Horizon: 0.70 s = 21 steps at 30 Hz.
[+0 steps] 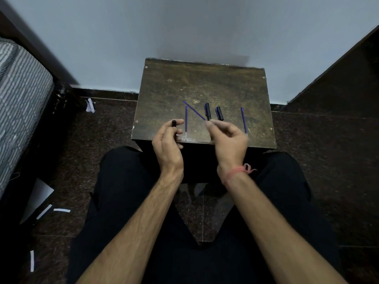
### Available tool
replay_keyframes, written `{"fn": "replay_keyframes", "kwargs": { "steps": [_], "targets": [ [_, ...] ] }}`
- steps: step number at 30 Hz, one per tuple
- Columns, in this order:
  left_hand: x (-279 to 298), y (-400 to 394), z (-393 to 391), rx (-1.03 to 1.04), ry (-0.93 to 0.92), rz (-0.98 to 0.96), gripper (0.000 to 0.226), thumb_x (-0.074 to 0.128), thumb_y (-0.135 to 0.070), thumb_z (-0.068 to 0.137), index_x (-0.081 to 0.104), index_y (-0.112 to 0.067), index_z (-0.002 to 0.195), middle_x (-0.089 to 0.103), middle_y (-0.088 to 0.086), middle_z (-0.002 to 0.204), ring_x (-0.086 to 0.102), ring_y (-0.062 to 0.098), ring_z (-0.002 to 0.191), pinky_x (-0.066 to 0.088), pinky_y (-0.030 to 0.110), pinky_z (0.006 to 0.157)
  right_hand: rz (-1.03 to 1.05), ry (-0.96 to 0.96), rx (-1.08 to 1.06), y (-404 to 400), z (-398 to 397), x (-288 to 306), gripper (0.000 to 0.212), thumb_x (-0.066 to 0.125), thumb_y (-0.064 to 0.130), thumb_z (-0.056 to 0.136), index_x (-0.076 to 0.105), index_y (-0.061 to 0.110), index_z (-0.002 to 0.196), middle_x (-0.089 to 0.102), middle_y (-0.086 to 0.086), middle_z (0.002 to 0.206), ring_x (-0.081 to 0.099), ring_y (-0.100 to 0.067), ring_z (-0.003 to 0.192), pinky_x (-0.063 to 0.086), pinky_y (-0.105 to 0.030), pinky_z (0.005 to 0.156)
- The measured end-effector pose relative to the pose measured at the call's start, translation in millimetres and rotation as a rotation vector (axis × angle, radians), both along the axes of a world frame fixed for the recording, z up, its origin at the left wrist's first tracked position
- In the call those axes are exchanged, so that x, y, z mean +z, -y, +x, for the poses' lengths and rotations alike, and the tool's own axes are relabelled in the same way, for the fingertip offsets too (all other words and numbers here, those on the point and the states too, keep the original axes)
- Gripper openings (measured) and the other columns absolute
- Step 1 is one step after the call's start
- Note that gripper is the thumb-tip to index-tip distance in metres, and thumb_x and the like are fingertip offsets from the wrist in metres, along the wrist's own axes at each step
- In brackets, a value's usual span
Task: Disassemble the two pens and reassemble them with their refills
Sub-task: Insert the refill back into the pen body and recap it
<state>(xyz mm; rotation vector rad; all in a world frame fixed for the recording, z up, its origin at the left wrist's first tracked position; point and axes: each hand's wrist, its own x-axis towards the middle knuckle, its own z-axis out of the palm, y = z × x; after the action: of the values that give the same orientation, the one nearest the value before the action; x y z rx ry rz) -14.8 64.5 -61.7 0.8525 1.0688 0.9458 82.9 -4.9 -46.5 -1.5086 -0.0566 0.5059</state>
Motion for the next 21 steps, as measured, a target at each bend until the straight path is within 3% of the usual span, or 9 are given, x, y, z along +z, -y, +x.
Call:
{"fn": "replay_keyframes", "kwargs": {
  "steps": [2,4,7,10,13,16,18,21],
  "targets": [
    [-4,3,6,-0.109,0.025,-0.002,0.022,0.062,-0.005,0.103,0.082,-0.010,0.110,0.077,-0.003,0.095,0.061,0.007,0.076,0.048,0.023,0.063,0.157,-0.386,-0.002,15,9,9,0.008,0.084,0.005,0.090,0.081,0.011,0.095,0.077,0.000,0.080,0.065,-0.006,0.062,0.051,-0.018,0.055],
    [-10,9,12,-0.198,-0.006,0.055,0.022,0.065,0.001,0.108,0.080,-0.012,0.117,0.082,0.007,0.115,0.067,0.015,0.096,0.055,0.032,0.085,0.242,-0.626,0.042,31,17,17,0.006,0.080,0.008,0.093,0.079,0.013,0.096,0.077,0.002,0.084,0.063,-0.002,0.058,0.050,-0.015,0.053],
    [-16,16,17,-0.291,-0.041,0.185,0.023,0.069,-0.001,0.109,0.079,-0.018,0.121,0.083,0.004,0.123,0.075,0.016,0.114,0.057,0.032,0.105,0.292,-0.797,0.119,46,24,20,0.018,0.079,0.010,0.095,0.075,0.016,0.111,0.075,0.002,0.091,0.052,-0.002,0.052,0.046,-0.017,0.053],
    [-22,19,18,-0.329,-0.057,0.234,0.022,0.071,-0.004,0.109,0.081,-0.014,0.125,0.085,0.004,0.124,0.079,0.015,0.117,0.058,0.025,0.103,0.326,-0.853,0.191,52,25,18,0.038,0.071,0.010,0.101,0.069,0.011,0.139,0.069,0.004,0.091,0.041,-0.002,0.055,0.042,-0.018,0.056],
    [-25,20,18,-0.336,-0.067,0.235,0.024,0.072,-0.005,0.108,0.082,-0.012,0.129,0.086,0.002,0.125,0.080,0.014,0.120,0.058,0.019,0.098,0.330,-0.830,0.281,51,25,16,0.040,0.056,0.008,0.109,0.062,0.006,0.148,0.059,0.006,0.088,0.040,-0.002,0.059,0.041,-0.019,0.060],
    [-25,21,15,-0.359,-0.096,0.240,0.025,0.075,-0.010,0.107,0.083,-0.021,0.128,0.086,-0.006,0.123,0.081,0.009,0.119,0.059,0.019,0.095,0.305,-0.724,0.344,50,25,15,0.033,0.051,0.010,0.112,0.066,0.011,0.141,0.060,0.007,0.087,0.044,-0.003,0.064,0.044,-0.020,0.063],
    [-25,22,14,-0.384,-0.132,0.251,0.026,0.076,-0.013,0.107,0.083,-0.030,0.126,0.086,-0.010,0.122,0.080,0.009,0.119,0.060,0.024,0.096,0.222,-0.517,0.336,48,26,14,0.024,0.053,0.011,0.113,0.070,0.015,0.130,0.064,0.007,0.091,0.048,-0.003,0.064,0.048,-0.021,0.063],
    [-25,24,14,-0.413,-0.156,0.259,0.027,0.077,-0.013,0.106,0.084,-0.031,0.125,0.086,-0.009,0.121,0.081,0.007,0.116,0.061,0.026,0.097,0.018,-0.030,0.324,47,30,12,0.013,0.062,0.012,0.110,0.072,0.015,0.118,0.074,0.003,0.100,0.060,-0.002,0.071,0.055,-0.022,0.063]
  ]
}}
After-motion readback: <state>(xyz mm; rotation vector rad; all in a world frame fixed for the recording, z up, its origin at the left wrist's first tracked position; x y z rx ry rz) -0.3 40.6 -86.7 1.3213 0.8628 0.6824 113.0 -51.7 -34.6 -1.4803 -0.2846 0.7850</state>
